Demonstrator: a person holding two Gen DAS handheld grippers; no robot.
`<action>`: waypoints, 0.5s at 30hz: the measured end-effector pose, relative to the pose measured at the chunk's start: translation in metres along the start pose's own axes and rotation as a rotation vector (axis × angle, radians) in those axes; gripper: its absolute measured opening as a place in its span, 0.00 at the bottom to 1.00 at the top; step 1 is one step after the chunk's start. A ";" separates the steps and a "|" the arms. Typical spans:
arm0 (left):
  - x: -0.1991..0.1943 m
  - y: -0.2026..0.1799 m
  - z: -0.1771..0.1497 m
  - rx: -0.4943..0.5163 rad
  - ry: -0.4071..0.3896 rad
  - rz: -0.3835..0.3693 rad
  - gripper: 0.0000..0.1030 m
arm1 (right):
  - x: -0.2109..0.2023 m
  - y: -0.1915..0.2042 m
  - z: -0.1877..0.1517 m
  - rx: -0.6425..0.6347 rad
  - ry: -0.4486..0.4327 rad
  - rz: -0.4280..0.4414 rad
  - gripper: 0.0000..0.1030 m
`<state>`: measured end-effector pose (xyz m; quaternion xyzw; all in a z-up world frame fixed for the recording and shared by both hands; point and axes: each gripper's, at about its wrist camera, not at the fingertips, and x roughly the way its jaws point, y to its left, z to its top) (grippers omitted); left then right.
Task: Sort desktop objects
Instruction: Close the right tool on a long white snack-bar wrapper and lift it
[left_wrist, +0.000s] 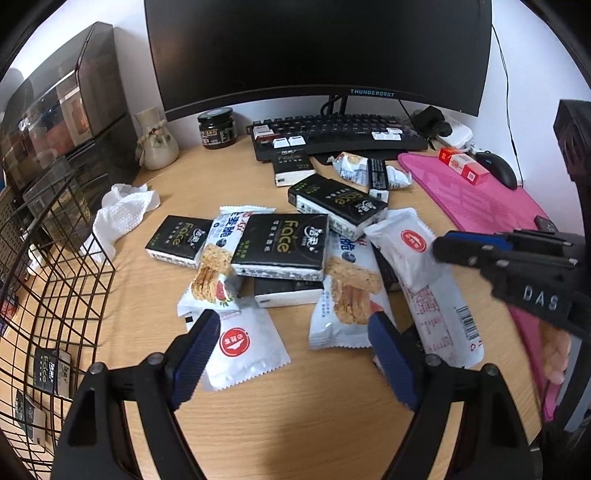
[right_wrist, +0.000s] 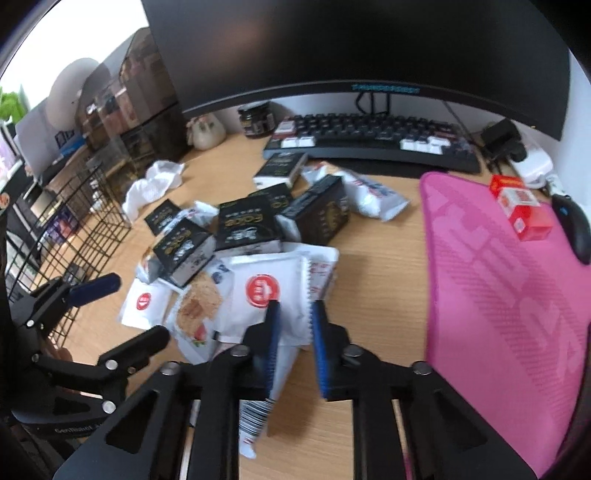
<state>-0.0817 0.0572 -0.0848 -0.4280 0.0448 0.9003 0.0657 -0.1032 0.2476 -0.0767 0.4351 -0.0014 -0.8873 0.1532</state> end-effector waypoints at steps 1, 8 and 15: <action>0.000 -0.001 0.001 0.002 0.000 -0.004 0.81 | -0.001 -0.004 0.000 0.001 -0.001 -0.015 0.05; 0.000 -0.016 0.000 0.044 0.005 -0.037 0.81 | -0.009 -0.025 -0.002 0.045 -0.004 -0.015 0.06; -0.009 0.004 -0.001 -0.005 -0.003 0.018 0.81 | -0.001 0.008 -0.013 0.020 0.037 0.109 0.59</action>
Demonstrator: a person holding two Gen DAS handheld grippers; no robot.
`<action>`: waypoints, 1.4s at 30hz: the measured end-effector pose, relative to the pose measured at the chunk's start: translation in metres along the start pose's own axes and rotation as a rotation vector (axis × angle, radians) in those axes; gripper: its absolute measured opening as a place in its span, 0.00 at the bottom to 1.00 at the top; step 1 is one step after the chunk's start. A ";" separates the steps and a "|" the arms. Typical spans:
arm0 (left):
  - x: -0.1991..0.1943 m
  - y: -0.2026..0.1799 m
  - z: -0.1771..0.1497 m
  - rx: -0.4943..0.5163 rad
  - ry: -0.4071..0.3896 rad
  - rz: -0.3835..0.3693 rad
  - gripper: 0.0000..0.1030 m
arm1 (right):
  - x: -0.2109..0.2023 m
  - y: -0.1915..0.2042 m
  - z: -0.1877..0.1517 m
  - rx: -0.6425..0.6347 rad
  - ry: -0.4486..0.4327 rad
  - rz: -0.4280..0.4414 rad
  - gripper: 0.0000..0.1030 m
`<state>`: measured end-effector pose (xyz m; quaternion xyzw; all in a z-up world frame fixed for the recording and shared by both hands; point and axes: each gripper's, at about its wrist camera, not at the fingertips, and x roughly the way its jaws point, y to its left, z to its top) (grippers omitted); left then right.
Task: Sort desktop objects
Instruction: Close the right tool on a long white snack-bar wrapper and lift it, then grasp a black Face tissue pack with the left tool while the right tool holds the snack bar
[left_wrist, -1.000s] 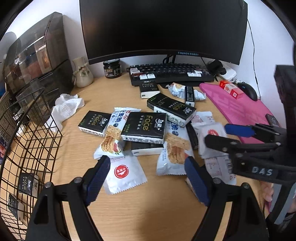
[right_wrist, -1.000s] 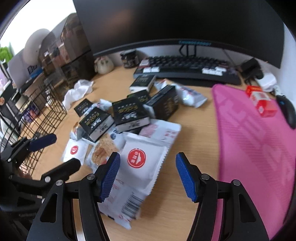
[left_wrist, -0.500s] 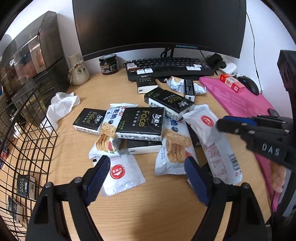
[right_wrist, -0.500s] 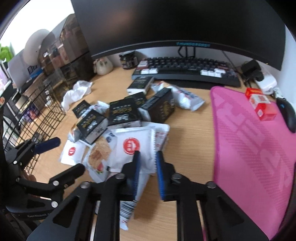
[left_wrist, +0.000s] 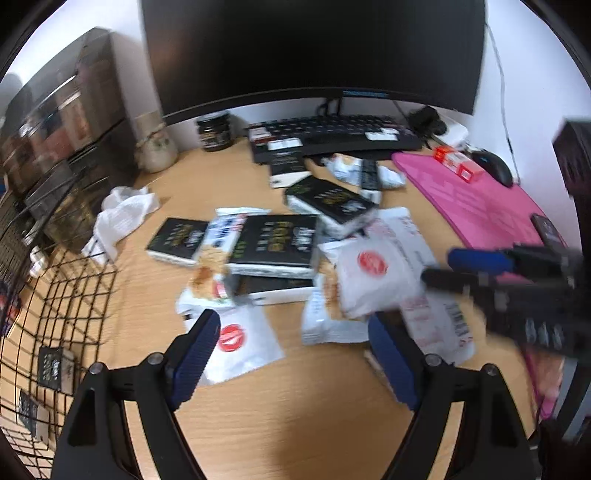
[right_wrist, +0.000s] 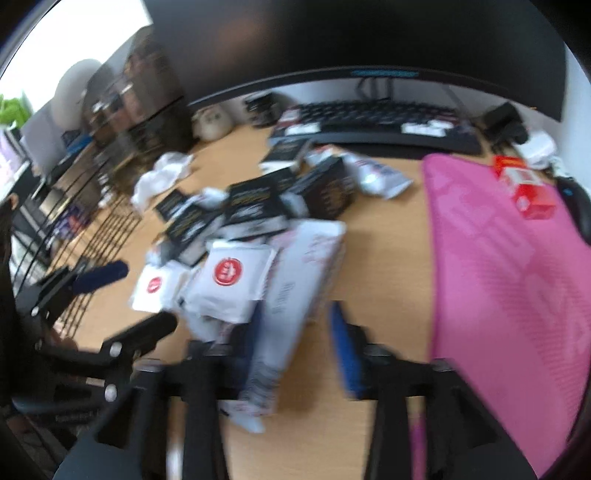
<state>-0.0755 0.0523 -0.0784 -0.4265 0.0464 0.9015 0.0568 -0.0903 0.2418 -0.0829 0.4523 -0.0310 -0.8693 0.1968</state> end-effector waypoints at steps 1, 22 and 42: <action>-0.001 0.003 0.000 -0.004 -0.003 0.011 0.81 | 0.002 0.004 -0.002 0.002 0.000 0.013 0.61; -0.006 0.003 -0.002 0.002 -0.002 0.024 0.81 | -0.003 0.006 0.000 -0.064 -0.009 -0.094 0.17; 0.023 -0.079 -0.008 0.061 0.092 -0.147 0.84 | -0.036 -0.043 -0.016 -0.003 -0.036 -0.163 0.10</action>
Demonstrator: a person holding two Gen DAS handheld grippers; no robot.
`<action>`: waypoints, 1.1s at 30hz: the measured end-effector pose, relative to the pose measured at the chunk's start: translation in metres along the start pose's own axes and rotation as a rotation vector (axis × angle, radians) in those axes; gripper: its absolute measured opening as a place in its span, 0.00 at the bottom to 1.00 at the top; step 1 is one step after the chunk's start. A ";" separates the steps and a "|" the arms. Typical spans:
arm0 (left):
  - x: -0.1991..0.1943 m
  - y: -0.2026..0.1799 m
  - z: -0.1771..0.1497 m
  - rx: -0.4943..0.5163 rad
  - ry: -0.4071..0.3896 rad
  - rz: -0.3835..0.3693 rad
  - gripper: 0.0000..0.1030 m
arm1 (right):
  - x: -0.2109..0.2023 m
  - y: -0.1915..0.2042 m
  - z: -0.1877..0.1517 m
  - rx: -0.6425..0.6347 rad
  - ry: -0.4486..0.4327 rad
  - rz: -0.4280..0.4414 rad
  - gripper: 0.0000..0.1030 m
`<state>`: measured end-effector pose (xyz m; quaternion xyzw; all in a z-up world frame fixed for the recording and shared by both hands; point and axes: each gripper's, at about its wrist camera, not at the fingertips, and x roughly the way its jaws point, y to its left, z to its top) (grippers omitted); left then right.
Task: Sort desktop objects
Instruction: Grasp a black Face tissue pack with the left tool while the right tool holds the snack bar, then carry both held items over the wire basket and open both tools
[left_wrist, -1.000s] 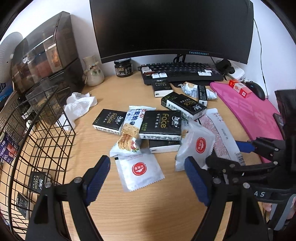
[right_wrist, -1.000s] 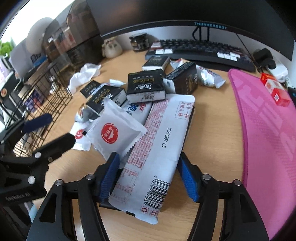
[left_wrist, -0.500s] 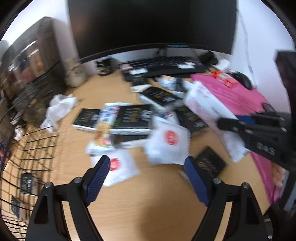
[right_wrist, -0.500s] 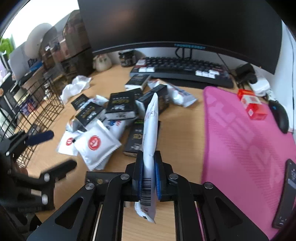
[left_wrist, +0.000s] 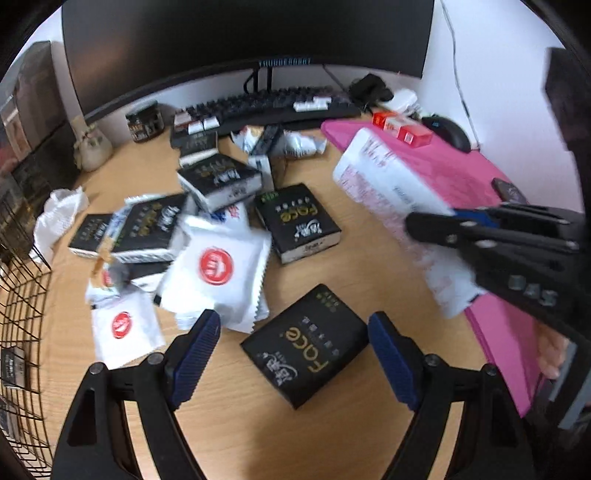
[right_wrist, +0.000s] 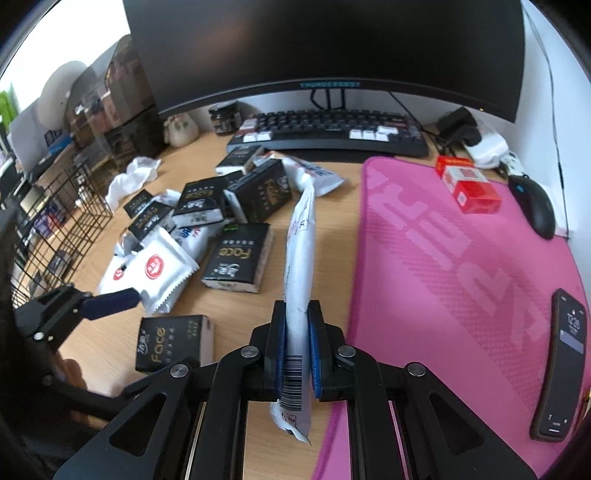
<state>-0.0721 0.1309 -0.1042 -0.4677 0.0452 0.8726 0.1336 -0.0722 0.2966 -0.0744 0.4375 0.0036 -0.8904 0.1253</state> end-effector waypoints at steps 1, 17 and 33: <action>0.002 0.002 0.001 -0.019 0.004 -0.011 0.84 | 0.000 -0.002 -0.001 0.003 0.002 -0.003 0.10; 0.014 -0.008 -0.009 0.028 0.033 0.016 0.85 | 0.001 -0.005 -0.003 0.014 0.003 -0.006 0.10; -0.008 0.010 -0.010 0.029 -0.021 0.000 0.54 | 0.000 0.005 -0.006 -0.005 -0.002 0.001 0.10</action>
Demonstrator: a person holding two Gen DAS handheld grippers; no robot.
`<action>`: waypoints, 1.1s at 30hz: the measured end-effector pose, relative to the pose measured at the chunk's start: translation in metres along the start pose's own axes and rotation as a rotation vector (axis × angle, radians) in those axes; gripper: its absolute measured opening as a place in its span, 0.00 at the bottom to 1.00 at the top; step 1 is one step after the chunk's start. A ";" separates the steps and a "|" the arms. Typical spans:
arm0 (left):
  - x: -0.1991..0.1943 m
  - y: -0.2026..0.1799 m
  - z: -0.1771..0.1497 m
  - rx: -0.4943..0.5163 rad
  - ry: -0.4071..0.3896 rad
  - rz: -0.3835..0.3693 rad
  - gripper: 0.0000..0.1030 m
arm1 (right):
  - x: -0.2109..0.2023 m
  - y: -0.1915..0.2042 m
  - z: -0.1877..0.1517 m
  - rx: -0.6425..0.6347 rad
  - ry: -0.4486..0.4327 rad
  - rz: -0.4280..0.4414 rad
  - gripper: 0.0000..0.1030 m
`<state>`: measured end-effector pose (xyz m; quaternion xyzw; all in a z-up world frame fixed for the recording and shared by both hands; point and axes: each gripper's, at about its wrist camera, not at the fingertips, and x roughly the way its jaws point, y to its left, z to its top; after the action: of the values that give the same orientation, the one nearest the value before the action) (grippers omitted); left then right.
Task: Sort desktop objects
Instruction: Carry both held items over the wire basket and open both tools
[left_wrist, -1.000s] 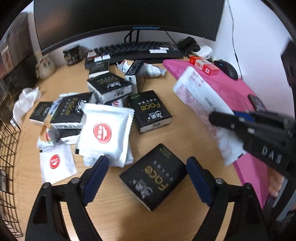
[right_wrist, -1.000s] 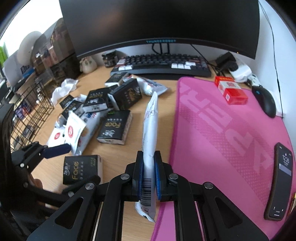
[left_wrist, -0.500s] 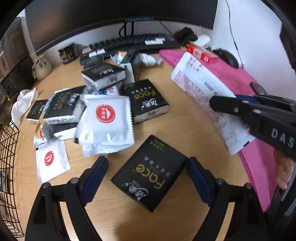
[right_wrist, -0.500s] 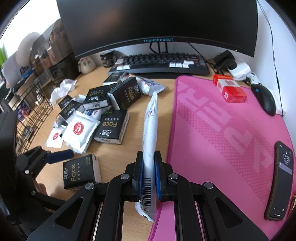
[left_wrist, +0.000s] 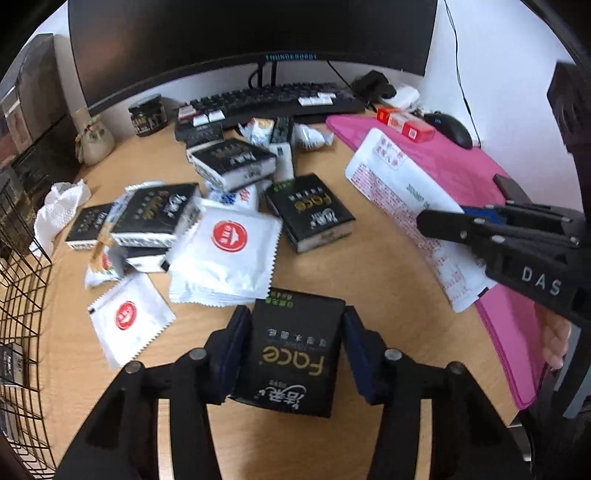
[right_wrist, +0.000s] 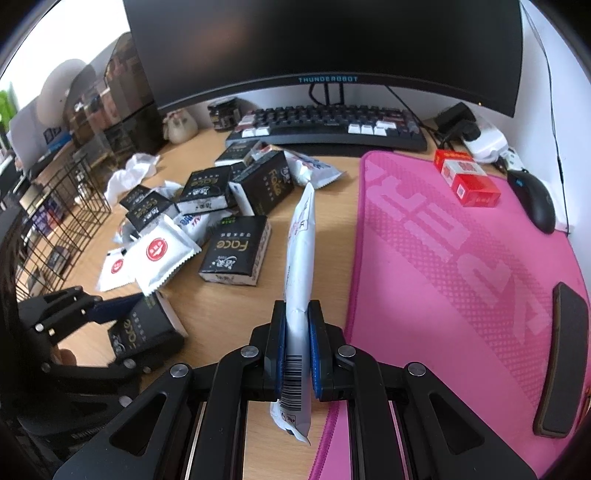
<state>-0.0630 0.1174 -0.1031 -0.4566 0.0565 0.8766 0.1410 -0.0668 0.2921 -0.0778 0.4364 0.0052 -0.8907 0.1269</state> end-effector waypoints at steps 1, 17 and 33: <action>-0.003 0.001 0.001 -0.002 -0.008 0.002 0.53 | -0.001 0.001 0.000 -0.002 -0.004 0.001 0.10; -0.104 0.061 0.018 -0.093 -0.227 0.095 0.53 | -0.051 0.066 0.030 -0.103 -0.130 0.079 0.10; -0.193 0.265 -0.048 -0.494 -0.315 0.394 0.53 | -0.028 0.328 0.092 -0.427 -0.126 0.471 0.10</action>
<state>0.0005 -0.1845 0.0188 -0.3166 -0.0928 0.9338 -0.1385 -0.0462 -0.0301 0.0348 0.3333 0.0828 -0.8409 0.4183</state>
